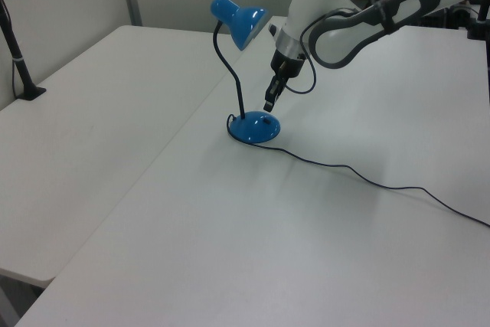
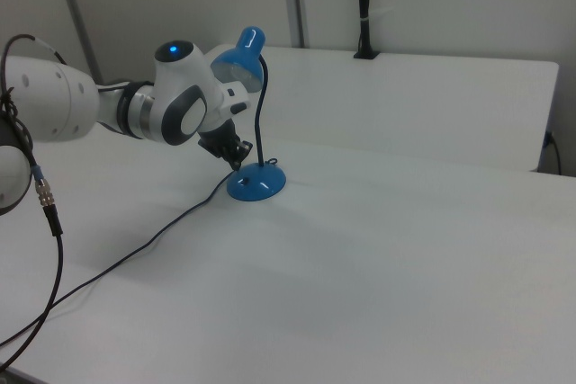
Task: Turn on the lamp
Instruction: 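Press the switch on the lamp base with the gripper fingertips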
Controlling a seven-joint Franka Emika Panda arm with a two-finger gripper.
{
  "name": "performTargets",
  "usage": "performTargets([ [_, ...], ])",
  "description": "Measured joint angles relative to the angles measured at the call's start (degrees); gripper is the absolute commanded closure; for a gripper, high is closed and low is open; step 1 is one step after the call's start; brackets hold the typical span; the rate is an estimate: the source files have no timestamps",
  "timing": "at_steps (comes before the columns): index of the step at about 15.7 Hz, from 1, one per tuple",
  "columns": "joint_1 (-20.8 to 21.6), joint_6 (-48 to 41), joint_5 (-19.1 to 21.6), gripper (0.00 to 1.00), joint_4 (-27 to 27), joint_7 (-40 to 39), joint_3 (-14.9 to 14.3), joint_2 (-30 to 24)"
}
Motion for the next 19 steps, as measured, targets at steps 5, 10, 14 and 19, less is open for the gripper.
performTargets([
  [5, 0.21, 4.45, -0.03, 1.00, 0.05, 2.10, 0.00, 2.68],
  [10, 0.21, 4.62, -0.03, 1.00, 0.52, 2.54, 0.00, 2.82],
  [14, 0.20, 4.62, -0.12, 1.00, 0.58, 2.57, -0.08, 2.88],
  [19, 0.20, 4.62, -0.35, 1.00, 0.58, 2.58, -0.09, 3.28],
])
